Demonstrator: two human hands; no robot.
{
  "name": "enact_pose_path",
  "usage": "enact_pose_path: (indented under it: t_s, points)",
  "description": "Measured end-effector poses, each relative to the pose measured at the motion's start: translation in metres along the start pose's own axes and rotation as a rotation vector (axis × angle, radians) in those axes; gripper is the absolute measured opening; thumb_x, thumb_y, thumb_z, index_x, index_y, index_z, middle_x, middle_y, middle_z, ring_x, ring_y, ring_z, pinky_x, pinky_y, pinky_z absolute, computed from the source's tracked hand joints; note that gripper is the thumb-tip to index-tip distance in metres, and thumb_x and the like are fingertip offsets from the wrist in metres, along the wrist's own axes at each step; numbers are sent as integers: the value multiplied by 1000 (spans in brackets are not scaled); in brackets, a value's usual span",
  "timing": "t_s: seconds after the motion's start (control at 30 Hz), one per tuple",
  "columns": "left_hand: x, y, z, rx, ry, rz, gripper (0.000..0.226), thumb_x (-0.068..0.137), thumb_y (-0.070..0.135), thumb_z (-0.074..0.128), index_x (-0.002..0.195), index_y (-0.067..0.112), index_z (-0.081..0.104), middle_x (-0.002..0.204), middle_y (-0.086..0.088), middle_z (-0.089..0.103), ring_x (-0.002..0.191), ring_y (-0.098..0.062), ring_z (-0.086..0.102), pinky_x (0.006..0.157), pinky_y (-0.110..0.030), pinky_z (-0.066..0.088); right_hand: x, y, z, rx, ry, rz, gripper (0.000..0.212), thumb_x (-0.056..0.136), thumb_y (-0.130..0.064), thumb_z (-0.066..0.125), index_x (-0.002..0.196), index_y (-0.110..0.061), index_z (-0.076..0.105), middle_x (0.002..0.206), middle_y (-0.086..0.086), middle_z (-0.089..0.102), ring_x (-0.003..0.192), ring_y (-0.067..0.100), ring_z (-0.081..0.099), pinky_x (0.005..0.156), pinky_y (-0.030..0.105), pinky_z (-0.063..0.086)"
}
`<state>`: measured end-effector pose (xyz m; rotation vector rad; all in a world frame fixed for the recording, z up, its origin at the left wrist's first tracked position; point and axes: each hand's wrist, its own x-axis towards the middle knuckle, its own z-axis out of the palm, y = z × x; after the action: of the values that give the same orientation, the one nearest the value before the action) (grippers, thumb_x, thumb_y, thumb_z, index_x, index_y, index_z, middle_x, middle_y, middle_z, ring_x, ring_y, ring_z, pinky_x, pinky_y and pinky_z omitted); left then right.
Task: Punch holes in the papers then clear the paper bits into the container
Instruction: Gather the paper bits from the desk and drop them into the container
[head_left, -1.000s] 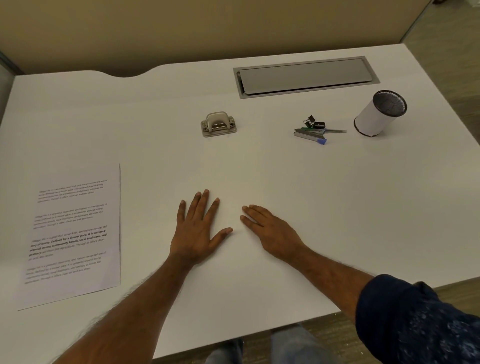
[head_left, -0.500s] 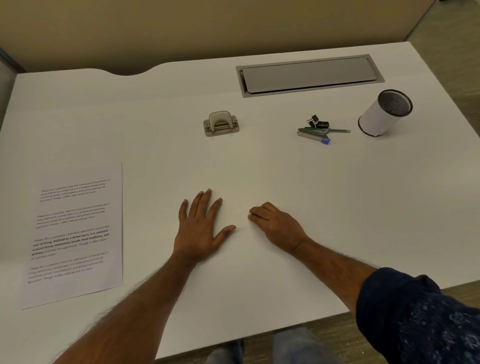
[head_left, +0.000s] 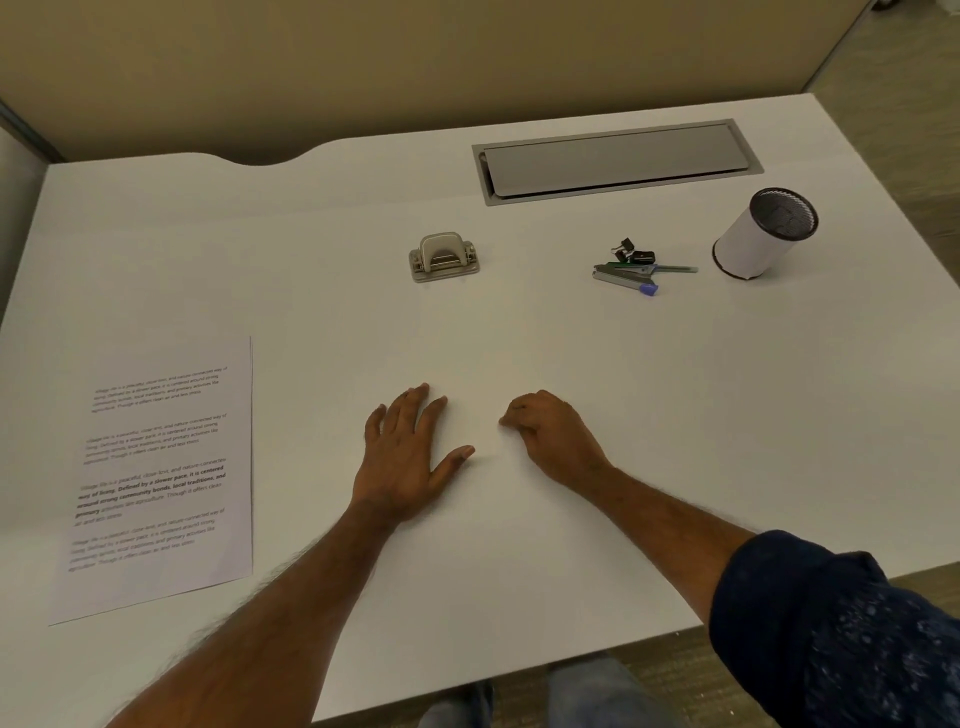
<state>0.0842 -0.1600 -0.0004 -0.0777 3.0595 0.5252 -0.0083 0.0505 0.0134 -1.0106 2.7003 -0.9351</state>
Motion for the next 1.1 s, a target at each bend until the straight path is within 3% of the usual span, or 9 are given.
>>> enact_pose_path:
  t_s: [0.1,0.2,0.27,0.4,0.53,0.6,0.7,0.9,1.1]
  points:
    - [3,9,-6,-141,68,51,74,91,68,33,143,18,42,154,-5,36,143,-22,31,116,-41,23,4,0,-5,359,51,376,22,84,6,61,93,-6,76,96,6,75,89,12,67,87,26,53]
    - [7,23,-12,-330,74,51,70,90,66,39,144,20,41,154,1,36,143,-14,30,116,-34,24,3,1,-10,648,45,610,16,85,2,66,96,-6,75,96,7,75,92,16,70,87,26,55]
    - [11,35,-14,-593,53,-3,67,91,62,43,144,21,41,152,3,38,142,-8,30,116,-29,26,2,-1,-13,852,77,708,17,84,3,67,99,-2,74,94,7,74,89,18,69,86,24,56]
    - [25,62,-19,-1039,72,-232,52,91,54,42,133,25,52,135,5,55,126,0,49,107,-28,41,0,-10,-21,1279,144,856,21,84,10,62,105,10,66,90,11,70,80,14,68,78,18,57]
    - [42,82,-21,-1537,-55,-480,56,91,61,43,126,21,56,124,-3,66,118,-16,61,104,-38,45,-5,-11,-30,1510,198,903,16,88,11,57,97,3,67,90,10,70,86,17,67,79,19,57]
    - [45,88,-18,-1531,-78,-467,46,95,53,46,122,18,61,116,-3,71,112,-18,66,100,-39,49,-8,-8,-35,1553,235,899,17,89,10,56,98,2,67,90,10,71,86,16,68,78,19,57]
    - [51,102,-12,-1368,-40,-360,16,96,24,59,108,24,70,105,3,75,102,-16,70,85,-31,56,-11,-1,-44,1546,295,873,17,87,9,58,98,1,69,92,10,74,87,16,71,78,20,57]
    - [76,132,-14,-1192,-79,-217,15,90,16,68,102,22,76,97,6,76,93,-14,72,78,-31,59,-11,20,-67,1498,370,836,17,86,7,62,93,-3,73,94,11,75,92,19,72,78,21,56]
    - [107,159,-17,-1204,-41,-223,18,90,12,68,106,15,73,98,0,75,92,-17,72,74,-29,60,-3,39,-99,1608,465,872,17,88,7,59,97,-2,71,97,13,74,91,20,72,76,22,57]
